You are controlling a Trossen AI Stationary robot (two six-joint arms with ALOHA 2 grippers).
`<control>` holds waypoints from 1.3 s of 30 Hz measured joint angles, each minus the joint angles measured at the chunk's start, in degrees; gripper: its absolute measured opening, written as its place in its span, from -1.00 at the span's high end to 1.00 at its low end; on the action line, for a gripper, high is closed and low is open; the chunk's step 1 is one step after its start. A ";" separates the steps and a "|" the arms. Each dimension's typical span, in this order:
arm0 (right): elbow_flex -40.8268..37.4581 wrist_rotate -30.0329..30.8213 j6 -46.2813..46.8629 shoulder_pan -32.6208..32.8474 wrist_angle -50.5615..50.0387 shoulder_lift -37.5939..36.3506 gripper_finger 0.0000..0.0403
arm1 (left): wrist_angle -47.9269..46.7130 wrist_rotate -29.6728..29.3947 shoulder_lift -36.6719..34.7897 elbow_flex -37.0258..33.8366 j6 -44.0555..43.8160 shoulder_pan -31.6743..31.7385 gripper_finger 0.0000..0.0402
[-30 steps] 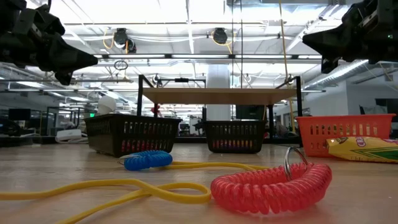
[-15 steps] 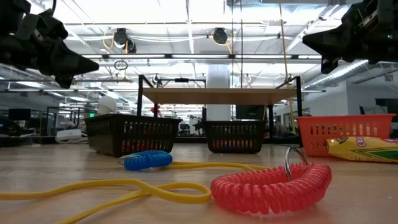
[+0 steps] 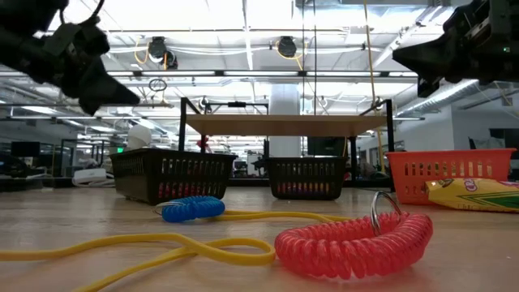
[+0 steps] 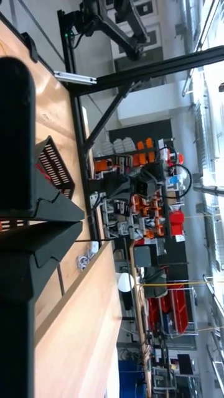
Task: Pick & Place Office Desk Supplies
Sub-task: Put the yellow rubber band into the left black bin
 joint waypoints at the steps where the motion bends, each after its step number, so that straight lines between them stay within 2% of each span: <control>1: 0.00 -0.02 0.00 0.00 0.07 -0.02 0.98 | 0.03 -0.12 1.37 1.08 0.79 -0.47 0.98; 10: 0.00 0.00 -0.01 0.00 0.24 -0.02 0.98 | 3.58 -0.33 10.22 9.36 1.56 -3.52 0.99; 17: 0.00 0.02 -0.02 0.00 0.42 0.00 0.98 | 3.61 -1.84 25.11 21.78 0.69 -8.79 0.99; 19: 0.00 0.02 0.00 0.00 0.44 0.00 0.98 | 3.72 -0.12 30.74 26.01 0.69 -9.97 0.98; 23: 0.00 0.02 0.00 0.00 0.88 -0.01 0.98 | 3.50 7.52 41.02 33.51 1.28 -11.43 0.99; 26: 0.00 0.02 0.00 0.00 0.85 -0.02 0.98 | 3.82 8.63 47.70 38.47 0.91 -12.32 0.96; 32: 0.00 -0.19 1.25 0.04 -0.62 0.00 0.98 | 2.95 8.59 60.33 45.89 1.12 -14.59 0.76; 39: 0.00 -0.24 2.32 0.04 -3.25 0.00 0.98 | -3.37 11.76 73.54 55.80 1.12 -14.94 0.28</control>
